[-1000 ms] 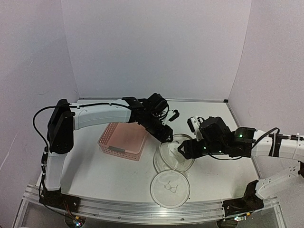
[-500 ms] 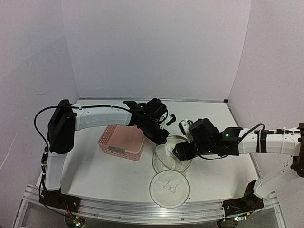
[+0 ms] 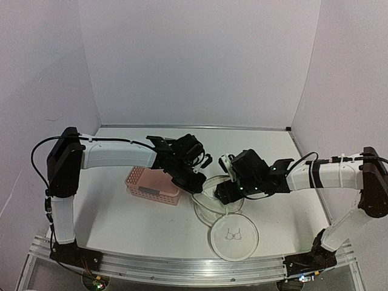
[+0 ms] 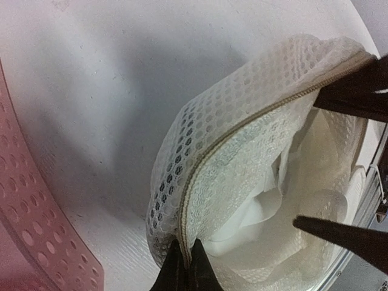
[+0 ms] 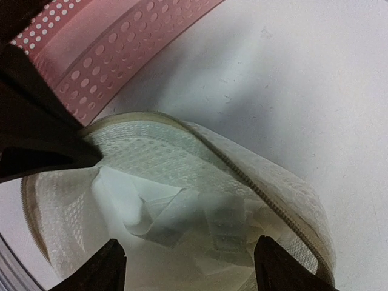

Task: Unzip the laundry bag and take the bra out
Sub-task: Adjust the laundry bag at the center of the board.

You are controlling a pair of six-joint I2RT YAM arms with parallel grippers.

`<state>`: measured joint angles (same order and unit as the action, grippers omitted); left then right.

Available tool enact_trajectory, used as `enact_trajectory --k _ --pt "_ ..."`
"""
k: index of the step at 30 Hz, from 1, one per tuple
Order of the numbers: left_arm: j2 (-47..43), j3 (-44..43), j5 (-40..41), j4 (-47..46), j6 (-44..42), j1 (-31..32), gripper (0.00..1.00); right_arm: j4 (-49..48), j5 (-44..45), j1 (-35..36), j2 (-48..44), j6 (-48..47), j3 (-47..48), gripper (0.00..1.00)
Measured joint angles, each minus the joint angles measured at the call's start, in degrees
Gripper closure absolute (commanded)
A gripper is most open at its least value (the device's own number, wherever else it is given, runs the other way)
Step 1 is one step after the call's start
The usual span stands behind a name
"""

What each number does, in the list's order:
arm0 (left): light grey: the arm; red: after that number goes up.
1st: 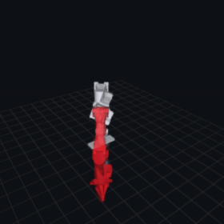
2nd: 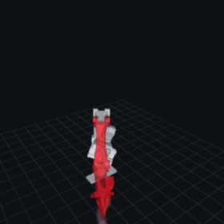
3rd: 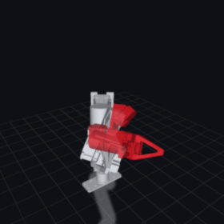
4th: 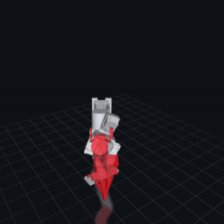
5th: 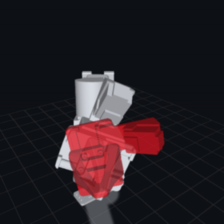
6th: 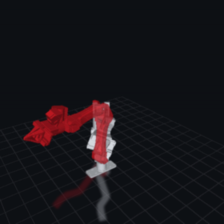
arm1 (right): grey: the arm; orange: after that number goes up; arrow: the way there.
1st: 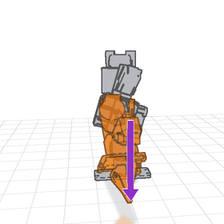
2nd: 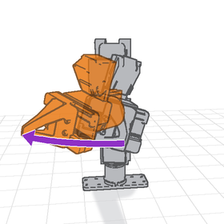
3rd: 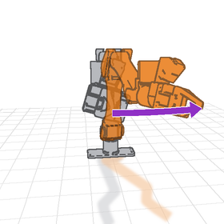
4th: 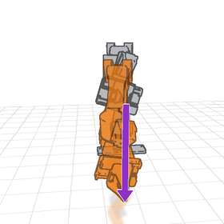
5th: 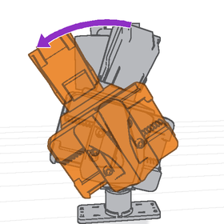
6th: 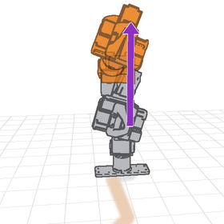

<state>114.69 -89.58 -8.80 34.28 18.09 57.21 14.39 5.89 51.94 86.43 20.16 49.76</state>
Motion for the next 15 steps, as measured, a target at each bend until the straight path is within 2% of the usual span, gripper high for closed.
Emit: enact_trajectory --k 15 --pt "-3.3 9.7 -1.7 -7.8 9.4 6.5 1.0 -3.6 -4.6 -2.5 5.2 7.0 0.0 0.21"
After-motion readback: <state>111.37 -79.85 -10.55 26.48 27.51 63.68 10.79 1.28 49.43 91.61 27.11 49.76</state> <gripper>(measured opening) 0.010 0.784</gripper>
